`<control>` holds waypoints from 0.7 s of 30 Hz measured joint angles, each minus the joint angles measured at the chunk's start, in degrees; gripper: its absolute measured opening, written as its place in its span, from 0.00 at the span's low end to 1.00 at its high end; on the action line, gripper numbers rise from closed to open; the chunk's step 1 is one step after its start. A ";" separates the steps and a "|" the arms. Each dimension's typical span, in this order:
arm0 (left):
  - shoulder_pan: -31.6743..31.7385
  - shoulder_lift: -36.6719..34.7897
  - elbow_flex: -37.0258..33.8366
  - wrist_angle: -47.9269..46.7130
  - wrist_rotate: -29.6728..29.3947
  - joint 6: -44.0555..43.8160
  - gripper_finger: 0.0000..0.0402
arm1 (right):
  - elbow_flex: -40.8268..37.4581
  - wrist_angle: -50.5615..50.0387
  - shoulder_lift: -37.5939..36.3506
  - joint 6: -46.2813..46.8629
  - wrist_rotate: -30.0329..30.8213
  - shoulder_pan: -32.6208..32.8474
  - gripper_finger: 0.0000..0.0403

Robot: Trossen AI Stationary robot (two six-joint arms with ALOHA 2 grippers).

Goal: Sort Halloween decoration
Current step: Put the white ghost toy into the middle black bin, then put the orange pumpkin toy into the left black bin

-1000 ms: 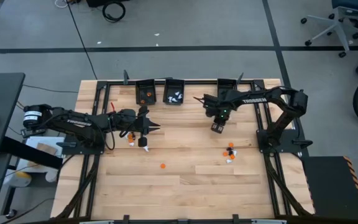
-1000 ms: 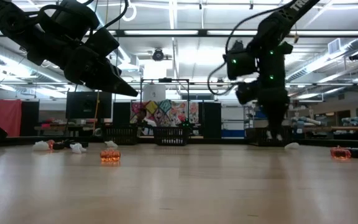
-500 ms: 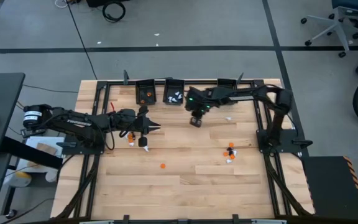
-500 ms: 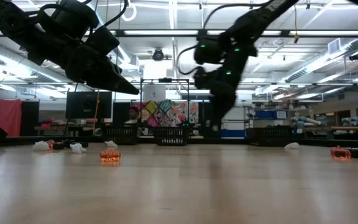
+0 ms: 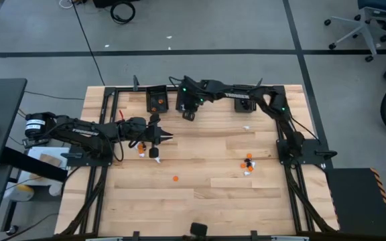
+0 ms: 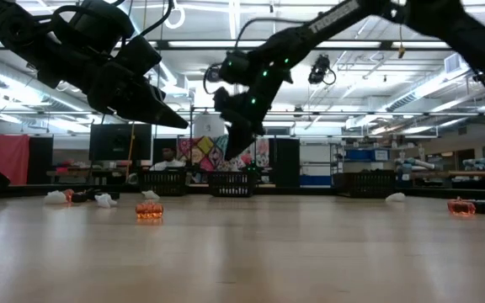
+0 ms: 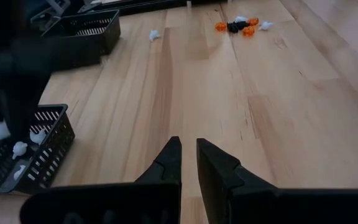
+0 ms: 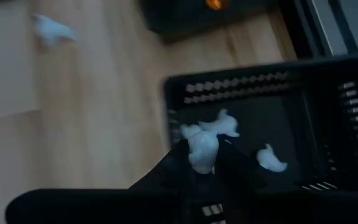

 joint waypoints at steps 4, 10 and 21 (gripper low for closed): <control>0.00 0.00 0.00 -0.22 0.00 -0.02 0.07 | 4.10 -3.79 3.95 0.18 0.08 -1.62 0.18; 0.00 0.00 0.00 -0.24 0.00 -0.02 0.07 | 6.62 -7.15 6.76 0.22 -3.62 -2.71 0.24; 0.00 0.00 0.00 -0.26 0.00 -0.02 0.07 | 6.68 -10.21 3.47 0.04 -2.66 -2.51 0.40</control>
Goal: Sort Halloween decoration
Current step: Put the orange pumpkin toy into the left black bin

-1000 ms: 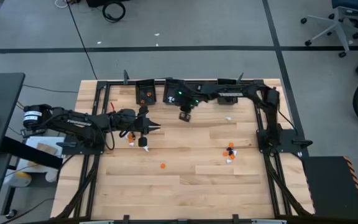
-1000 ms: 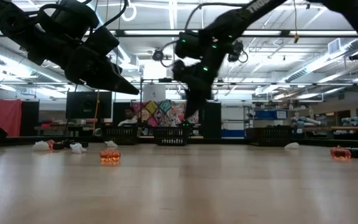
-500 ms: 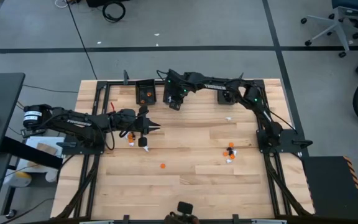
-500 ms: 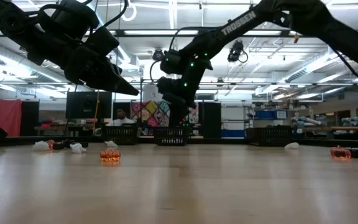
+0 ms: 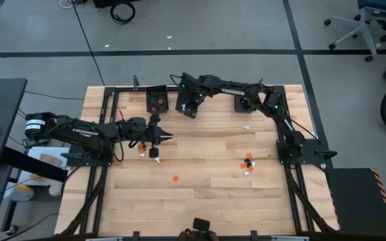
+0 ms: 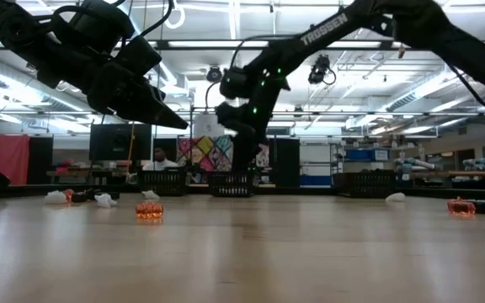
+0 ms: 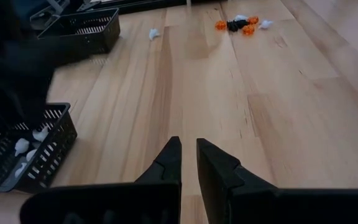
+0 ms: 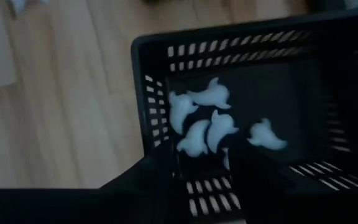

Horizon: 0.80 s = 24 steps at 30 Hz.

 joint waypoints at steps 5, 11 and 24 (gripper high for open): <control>0.00 0.00 0.00 0.00 0.00 0.00 0.07 | -0.03 -1.40 -5.30 -0.29 2.57 1.57 0.40; 0.00 0.00 0.00 -0.17 0.00 0.00 0.07 | -7.21 -7.78 -11.34 0.75 4.25 5.84 0.40; -0.01 0.00 0.00 -0.09 0.00 -1.51 0.07 | -40.23 -8.25 -26.91 14.71 6.77 12.14 0.40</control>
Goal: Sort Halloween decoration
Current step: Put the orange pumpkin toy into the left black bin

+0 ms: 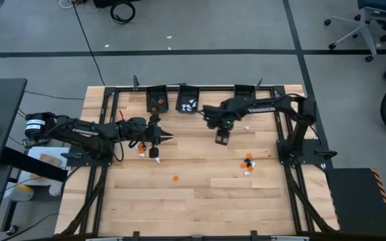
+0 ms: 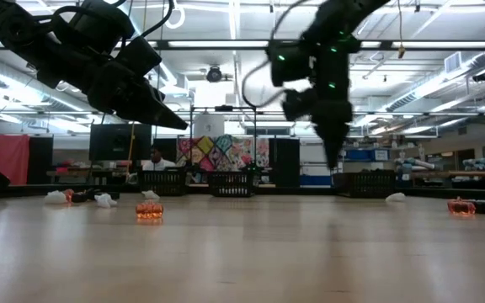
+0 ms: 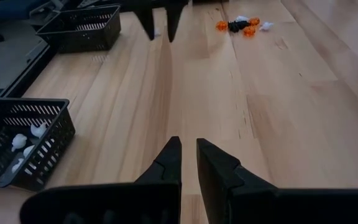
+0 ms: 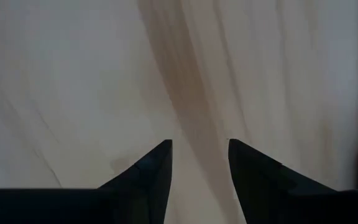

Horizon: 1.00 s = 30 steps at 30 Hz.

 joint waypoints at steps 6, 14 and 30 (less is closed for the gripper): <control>-0.01 0.00 0.00 0.01 0.00 0.00 0.07 | -8.38 -2.29 -3.52 4.78 1.99 -1.37 0.40; 0.00 0.00 0.00 -0.67 0.00 0.02 0.07 | -14.38 -7.36 -5.37 10.03 -4.08 -3.29 0.40; -0.06 0.00 0.00 -1.99 0.00 -0.57 0.07 | -14.84 -12.33 -5.70 25.36 -11.03 8.00 0.40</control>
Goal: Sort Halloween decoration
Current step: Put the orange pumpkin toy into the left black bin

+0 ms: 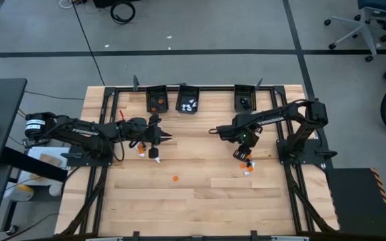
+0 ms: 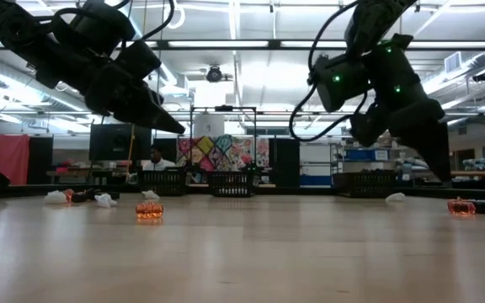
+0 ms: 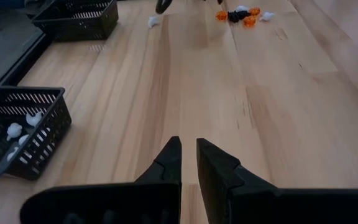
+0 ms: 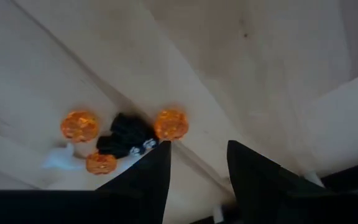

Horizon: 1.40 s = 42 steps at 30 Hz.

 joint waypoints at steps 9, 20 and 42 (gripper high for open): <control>0.00 0.00 0.00 -0.63 0.00 0.46 0.07 | -7.73 7.31 -8.03 7.96 -0.12 2.38 0.40; 0.00 0.00 0.00 0.39 0.00 0.15 0.07 | -17.94 17.36 -15.75 21.33 0.50 4.59 0.56; 0.00 0.00 0.00 0.35 0.00 0.55 0.07 | -18.90 22.15 -15.39 28.90 4.83 7.59 0.51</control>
